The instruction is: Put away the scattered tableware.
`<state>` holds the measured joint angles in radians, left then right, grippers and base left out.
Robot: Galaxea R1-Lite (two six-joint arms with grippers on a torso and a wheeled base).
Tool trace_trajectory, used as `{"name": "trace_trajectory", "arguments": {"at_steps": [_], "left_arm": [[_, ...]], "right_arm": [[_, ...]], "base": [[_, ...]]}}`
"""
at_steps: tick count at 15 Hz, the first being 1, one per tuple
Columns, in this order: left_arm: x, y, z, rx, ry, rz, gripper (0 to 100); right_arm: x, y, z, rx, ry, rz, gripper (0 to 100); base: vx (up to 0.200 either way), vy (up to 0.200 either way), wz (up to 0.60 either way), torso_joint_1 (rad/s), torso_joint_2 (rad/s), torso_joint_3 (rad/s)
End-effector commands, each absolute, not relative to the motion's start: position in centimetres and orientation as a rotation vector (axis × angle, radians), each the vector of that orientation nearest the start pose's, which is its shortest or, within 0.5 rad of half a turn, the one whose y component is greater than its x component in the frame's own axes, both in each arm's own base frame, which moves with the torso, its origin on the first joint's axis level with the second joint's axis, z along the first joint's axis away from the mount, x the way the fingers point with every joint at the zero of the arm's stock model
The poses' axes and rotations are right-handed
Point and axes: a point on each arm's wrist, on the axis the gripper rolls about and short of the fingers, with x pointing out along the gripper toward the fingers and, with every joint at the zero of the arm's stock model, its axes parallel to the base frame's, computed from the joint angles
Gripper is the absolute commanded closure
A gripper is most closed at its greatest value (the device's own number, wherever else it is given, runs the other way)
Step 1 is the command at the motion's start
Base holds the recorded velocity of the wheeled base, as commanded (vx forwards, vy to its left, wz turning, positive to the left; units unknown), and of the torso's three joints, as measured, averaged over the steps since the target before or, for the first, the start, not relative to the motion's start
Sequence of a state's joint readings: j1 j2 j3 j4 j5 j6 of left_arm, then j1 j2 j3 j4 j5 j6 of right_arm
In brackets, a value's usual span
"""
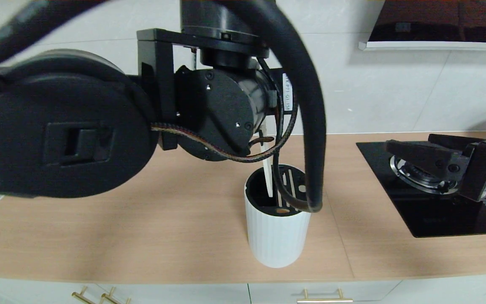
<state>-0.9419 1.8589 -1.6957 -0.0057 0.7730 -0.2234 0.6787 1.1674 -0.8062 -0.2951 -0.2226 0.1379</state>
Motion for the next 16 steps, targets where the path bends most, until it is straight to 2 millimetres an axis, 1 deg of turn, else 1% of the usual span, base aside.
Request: {"name": "trace_trajectory", "arguments": {"at_steps": [1, 6, 7, 11, 13, 14, 16], "left_arm": [[23.0, -29.0, 31.3, -0.092, 0.131, -0.153, 100], [23.4, -29.5, 30.5, -0.078, 0.142, -0.141, 100], [23.7, -29.9, 29.9, -0.067, 0.152, -0.136, 100], [23.9, -30.1, 28.6, -0.041, 0.177, -0.119, 100], [24.0, -30.3, 27.4, -0.014, 0.2, -0.114, 100], [24.1, -30.4, 27.4, -0.019, 0.198, -0.113, 100], [24.4, -30.8, 26.7, -0.041, 0.2, -0.113, 100]], "right_arm": [[13.8, 10.5, 27.9, 0.109, 0.087, 0.451, 0], [13.9, 10.6, 27.7, 0.105, 0.094, 0.452, 0], [13.9, 10.6, 27.8, 0.106, 0.093, 0.452, 0], [14.0, 10.7, 27.5, 0.101, 0.102, 0.451, 0], [14.0, 10.7, 27.5, 0.101, 0.103, 0.453, 0], [14.0, 10.7, 27.5, 0.101, 0.102, 0.451, 0], [14.0, 10.7, 27.4, 0.1, 0.105, 0.452, 0]], "base": [[0.0, 0.0, 0.0, 0.0, 0.0, 0.0], [0.0, 0.0, 0.0, 0.0, 0.0, 0.0], [0.0, 0.0, 0.0, 0.0, 0.0, 0.0], [0.0, 0.0, 0.0, 0.0, 0.0, 0.0], [0.0, 0.0, 0.0, 0.0, 0.0, 0.0], [0.0, 0.0, 0.0, 0.0, 0.0, 0.0], [0.0, 0.0, 0.0, 0.0, 0.0, 0.0]]}}
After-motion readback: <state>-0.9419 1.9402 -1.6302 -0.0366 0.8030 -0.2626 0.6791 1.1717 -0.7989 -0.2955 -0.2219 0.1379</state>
